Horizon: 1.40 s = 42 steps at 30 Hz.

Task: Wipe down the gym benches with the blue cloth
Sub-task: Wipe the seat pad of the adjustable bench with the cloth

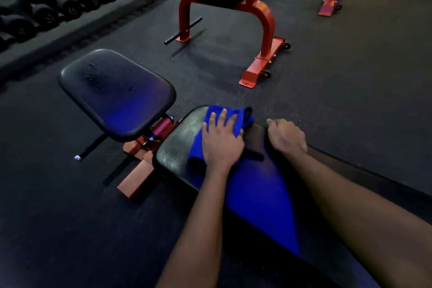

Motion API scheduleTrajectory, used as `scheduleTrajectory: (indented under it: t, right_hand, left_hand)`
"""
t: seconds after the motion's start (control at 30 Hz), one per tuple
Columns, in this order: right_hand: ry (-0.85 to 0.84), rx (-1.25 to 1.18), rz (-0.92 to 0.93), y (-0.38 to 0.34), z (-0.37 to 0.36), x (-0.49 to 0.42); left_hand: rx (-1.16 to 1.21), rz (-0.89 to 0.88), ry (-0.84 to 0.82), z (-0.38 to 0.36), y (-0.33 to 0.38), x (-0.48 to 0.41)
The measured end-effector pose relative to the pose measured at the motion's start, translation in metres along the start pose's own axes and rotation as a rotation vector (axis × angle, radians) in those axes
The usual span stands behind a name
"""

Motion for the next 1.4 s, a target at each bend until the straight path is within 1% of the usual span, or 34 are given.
scheduleTrajectory:
  t: [0.07,0.13,0.17,0.2,0.23,0.27,0.3,0.33,0.37,0.4,0.43,0.47,0.53,0.63,0.67,0.73,0.8,0.83,0.9,0.93,1.0,1.1,1.17,1.23,1.3,1.33,1.4]
  right_hand:
    - [-0.034,-0.22,-0.031,-0.001,0.004,0.003]
    - [-0.045,-0.576,-0.059,0.002,0.012,0.003]
    - [-0.022,-0.713,-0.086,0.007,0.015,0.0]
    - [0.033,-0.766,-0.105,0.01,0.022,0.0]
    - [0.098,-0.741,-0.115,0.005,0.036,0.005]
    - [0.186,-0.638,-0.094,-0.004,0.049,0.015]
    - [0.268,-0.491,-0.043,-0.017,0.056,0.028]
    - [0.294,-0.344,0.028,-0.036,0.053,0.045]
    - [0.25,-0.198,0.101,-0.06,0.039,0.062]
    - [0.153,-0.052,0.142,-0.083,0.018,0.082]
    - [0.047,0.069,0.152,-0.099,-0.008,0.095]
    - [-0.017,0.157,0.148,-0.109,-0.029,0.104]
    - [-0.02,0.268,0.16,-0.111,-0.055,0.107]
    - [0.025,0.279,0.202,-0.085,-0.047,0.093]
    - [0.036,0.263,0.188,-0.073,-0.038,0.085]
    - [0.049,0.221,0.063,-0.034,-0.018,0.068]
    - [0.069,0.188,-0.086,0.004,0.001,0.061]
    - [0.113,0.183,-0.132,0.016,0.007,0.062]
    - [0.212,0.212,-0.14,0.019,0.009,0.064]
    - [0.241,0.219,-0.105,0.009,0.005,0.066]
    - [0.22,0.21,0.033,-0.021,-0.013,0.073]
    - [0.168,0.213,0.348,-0.07,-0.043,0.108]
    - [0.142,0.217,0.544,-0.085,-0.054,0.146]
    - [0.062,0.237,0.71,-0.085,-0.061,0.178]
    - [0.007,0.251,0.779,-0.083,-0.061,0.178]
    - [0.009,0.26,0.776,-0.088,-0.062,0.167]
    - [-0.002,0.273,0.686,-0.11,-0.066,0.137]
  left_hand:
    - [0.017,-0.038,-0.015,0.0,0.029,0.036]
    - [0.096,-0.061,-0.084,0.0,0.045,0.056]
    - [0.193,-0.057,-0.125,0.002,0.045,0.059]
    - [0.366,-0.036,-0.148,0.008,0.038,0.058]
    - [0.582,0.005,-0.135,0.019,0.027,0.057]
    - [0.767,0.07,-0.068,0.031,0.01,0.056]
    - [0.845,0.152,0.051,0.042,-0.013,0.058]
    - [0.814,0.262,0.182,0.049,-0.039,0.062]
    - [0.732,0.376,0.296,0.053,-0.064,0.07]
    - [0.648,0.475,0.375,0.052,-0.085,0.079]
    - [0.587,0.557,0.408,0.048,-0.101,0.087]
    - [0.547,0.62,0.412,0.039,-0.11,0.091]
    - [0.544,0.688,0.382,0.017,-0.12,0.097]
    - [0.672,0.708,0.408,-0.001,-0.119,0.1]
    - [0.713,0.706,0.427,-0.002,-0.119,0.101]
    - [0.758,0.683,0.438,-0.002,-0.119,0.102]
    - [0.75,0.653,0.401,-0.002,-0.122,0.101]
    - [0.724,0.626,0.378,-0.004,-0.125,0.101]
    - [0.678,0.587,0.349,-0.006,-0.131,0.103]
    - [0.677,0.583,0.344,-0.007,-0.133,0.103]
    - [0.687,0.574,0.332,-0.007,-0.134,0.104]
    - [0.713,0.582,0.343,-0.007,-0.132,0.102]
    - [0.76,0.602,0.354,-0.008,-0.133,0.102]
    - [0.822,0.588,0.37,-0.007,-0.139,0.103]
    - [0.847,0.539,0.374,-0.005,-0.144,0.104]
    - [0.854,0.515,0.371,-0.005,-0.145,0.106]
    - [0.895,0.497,0.368,-0.007,-0.148,0.108]
Point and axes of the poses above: each hand's wrist, its own x-axis away from the middle knuckle, its own z-axis out of the back of the hand, y = z × x, the point moved 6 cm from there along -x, towards the middle knuckle
